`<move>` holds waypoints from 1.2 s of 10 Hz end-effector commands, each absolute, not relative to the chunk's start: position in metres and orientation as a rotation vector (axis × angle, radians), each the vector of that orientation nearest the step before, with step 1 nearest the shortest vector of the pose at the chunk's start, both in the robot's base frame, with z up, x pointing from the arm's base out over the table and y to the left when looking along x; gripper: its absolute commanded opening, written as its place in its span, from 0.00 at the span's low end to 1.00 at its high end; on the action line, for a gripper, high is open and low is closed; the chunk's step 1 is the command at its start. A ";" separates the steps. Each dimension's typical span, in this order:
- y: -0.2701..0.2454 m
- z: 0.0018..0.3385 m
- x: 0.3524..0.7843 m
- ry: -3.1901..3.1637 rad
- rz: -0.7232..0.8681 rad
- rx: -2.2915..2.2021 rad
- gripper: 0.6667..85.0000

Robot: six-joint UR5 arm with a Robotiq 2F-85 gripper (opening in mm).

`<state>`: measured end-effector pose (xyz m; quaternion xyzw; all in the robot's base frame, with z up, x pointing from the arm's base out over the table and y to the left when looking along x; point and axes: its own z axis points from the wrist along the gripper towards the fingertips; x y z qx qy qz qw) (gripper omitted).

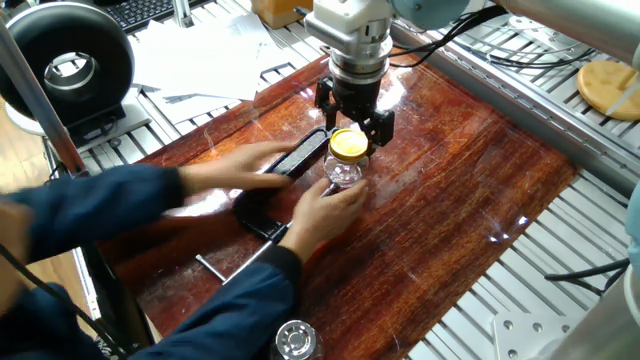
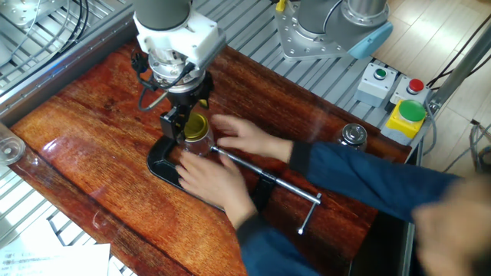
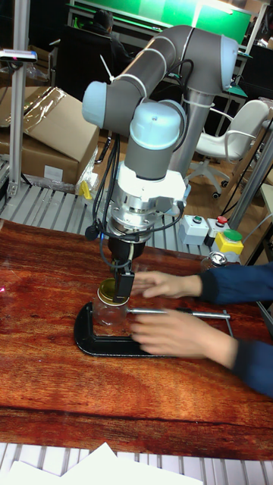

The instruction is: Screw the lid onto the jar

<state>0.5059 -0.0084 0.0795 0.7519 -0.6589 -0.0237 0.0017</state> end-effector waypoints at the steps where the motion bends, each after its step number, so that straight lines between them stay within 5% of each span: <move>1: -0.005 0.076 0.505 -2.084 -0.091 2.361 1.00; 12: -0.006 0.070 0.507 -2.190 -0.090 2.279 0.94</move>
